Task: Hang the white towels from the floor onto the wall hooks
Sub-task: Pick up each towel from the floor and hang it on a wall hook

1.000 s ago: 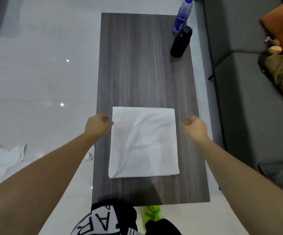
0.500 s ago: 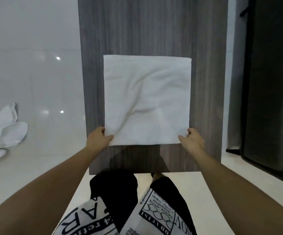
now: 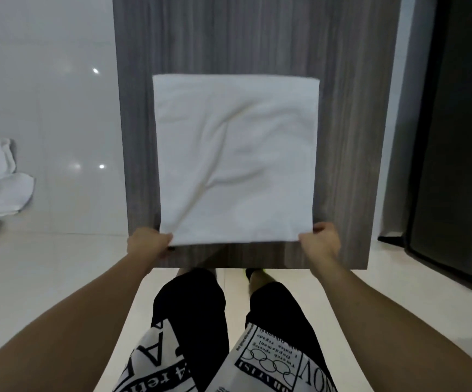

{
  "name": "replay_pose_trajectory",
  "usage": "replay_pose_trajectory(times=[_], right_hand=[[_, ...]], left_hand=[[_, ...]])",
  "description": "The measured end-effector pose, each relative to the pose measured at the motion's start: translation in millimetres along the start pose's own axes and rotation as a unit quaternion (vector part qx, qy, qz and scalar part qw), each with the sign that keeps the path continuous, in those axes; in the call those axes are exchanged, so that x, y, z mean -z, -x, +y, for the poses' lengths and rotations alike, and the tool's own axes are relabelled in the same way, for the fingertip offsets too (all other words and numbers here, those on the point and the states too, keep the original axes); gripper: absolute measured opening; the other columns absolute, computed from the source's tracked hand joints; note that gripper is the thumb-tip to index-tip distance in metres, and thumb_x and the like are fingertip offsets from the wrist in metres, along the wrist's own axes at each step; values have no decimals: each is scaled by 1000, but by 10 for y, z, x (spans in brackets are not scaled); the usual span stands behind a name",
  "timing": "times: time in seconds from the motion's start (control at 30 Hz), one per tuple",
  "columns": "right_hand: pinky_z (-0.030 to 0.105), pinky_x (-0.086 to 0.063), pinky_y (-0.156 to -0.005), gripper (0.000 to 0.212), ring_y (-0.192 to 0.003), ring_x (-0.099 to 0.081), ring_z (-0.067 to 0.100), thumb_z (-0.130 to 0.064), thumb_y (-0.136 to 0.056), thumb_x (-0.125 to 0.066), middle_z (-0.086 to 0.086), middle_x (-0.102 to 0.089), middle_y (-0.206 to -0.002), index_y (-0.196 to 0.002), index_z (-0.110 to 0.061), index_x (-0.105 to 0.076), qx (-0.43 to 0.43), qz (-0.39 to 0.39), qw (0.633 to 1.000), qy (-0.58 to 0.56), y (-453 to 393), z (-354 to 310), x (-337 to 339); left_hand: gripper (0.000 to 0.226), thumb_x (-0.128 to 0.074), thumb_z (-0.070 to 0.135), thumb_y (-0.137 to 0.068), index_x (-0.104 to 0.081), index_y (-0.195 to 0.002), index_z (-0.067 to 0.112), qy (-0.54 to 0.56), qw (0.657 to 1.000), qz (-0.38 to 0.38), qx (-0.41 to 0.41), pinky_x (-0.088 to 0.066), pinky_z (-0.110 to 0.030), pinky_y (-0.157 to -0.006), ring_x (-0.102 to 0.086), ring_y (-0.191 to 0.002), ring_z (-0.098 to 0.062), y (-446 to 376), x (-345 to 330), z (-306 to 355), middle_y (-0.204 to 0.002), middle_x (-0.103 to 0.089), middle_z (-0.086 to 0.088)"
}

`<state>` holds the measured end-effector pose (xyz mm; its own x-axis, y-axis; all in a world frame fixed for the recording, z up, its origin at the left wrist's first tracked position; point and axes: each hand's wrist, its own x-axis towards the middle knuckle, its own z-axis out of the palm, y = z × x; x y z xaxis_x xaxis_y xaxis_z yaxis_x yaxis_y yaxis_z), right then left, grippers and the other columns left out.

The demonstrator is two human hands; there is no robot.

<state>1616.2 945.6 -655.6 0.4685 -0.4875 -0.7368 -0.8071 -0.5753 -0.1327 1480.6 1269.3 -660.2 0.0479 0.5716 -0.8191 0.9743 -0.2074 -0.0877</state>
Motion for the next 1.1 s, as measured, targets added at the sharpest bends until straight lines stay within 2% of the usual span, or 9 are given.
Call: replay_pose_trajectory(times=[0.07,0.17,0.3,0.47,0.6,0.7,0.83,0.97,1.1], right_hand=[[30,-42,-67,32,-72,-52,23,-6,-77,-63,16,-63,-107,-107,-11,-54,-38,-25,997,56,87,119,51],[34,-46,-77,47,-100,-58,35,-9,-77,-64,18,-56,-121,-123,-8,-52,5,8,995,98,110,3,77],[31,-47,-80,43,-104,-60,30,-13,-84,-64,13,-61,-119,-126,-10,-55,101,56,993,16,25,-579,3],[38,-52,-93,42,-100,-63,23,-19,-84,-67,6,-65,-110,-124,-11,-58,193,52,976,-80,-161,-1512,-12],[36,-55,-80,36,-86,-62,17,-30,-81,-71,-8,-58,-88,-111,-14,-61,205,70,968,-129,-350,-1929,9],[24,-47,-67,41,-82,-58,10,-40,-79,-76,-9,-57,-92,-108,-17,-58,173,46,968,-174,-436,-2053,-32],[25,-53,-60,23,-74,-65,16,-23,-75,-79,-6,-65,-81,-77,-21,-56,145,40,972,-182,-507,-2113,-72],[29,-59,-62,18,-73,-68,17,-17,-74,-76,0,-71,-86,-76,-22,-59,154,46,973,-165,-533,-2104,-61],[24,-53,-60,12,-69,-64,9,-26,-82,-71,-7,-66,-80,-78,-23,-60,192,89,959,-187,-497,-2100,-16]], left_hand=[[16,-70,26,-76,-62,-74,12,-66,997,-21,-20,-45,-31,-63,-60,-76,-29,60,-3,-38,-75,-63,-7],[19,-71,30,-78,-61,-81,14,-62,995,10,-77,-41,-30,-66,-61,-87,-31,45,44,78,-79,-62,-4],[31,-68,39,-83,-60,-102,16,34,986,88,-138,-35,-24,-56,-50,-70,-11,-91,239,487,-84,-58,4],[39,-65,47,-87,-57,-108,15,137,968,108,-180,-41,-26,-67,-54,-85,-19,-285,548,1224,-95,-58,1],[37,-69,40,-85,-56,-109,16,230,947,101,-198,-40,-21,-58,-55,-78,-11,-423,755,1690,-95,-57,4],[38,-73,33,-83,-59,-114,17,266,935,117,-203,-44,-20,-66,-58,-84,-12,-530,861,1870,-102,-59,3],[35,-76,22,-81,-63,-112,18,190,942,137,-241,-49,-25,-80,-59,-92,-16,-657,954,1903,-101,-60,4],[20,-70,20,-86,-68,-106,15,68,937,147,-310,-41,-24,-76,-55,-84,-15,-678,1002,1837,-92,-61,4],[12,-66,26,-88,-68,-96,17,104,922,166,-333,-39,-23,-72,-55,-77,-14,-667,1063,1815,-83,-62,5]])
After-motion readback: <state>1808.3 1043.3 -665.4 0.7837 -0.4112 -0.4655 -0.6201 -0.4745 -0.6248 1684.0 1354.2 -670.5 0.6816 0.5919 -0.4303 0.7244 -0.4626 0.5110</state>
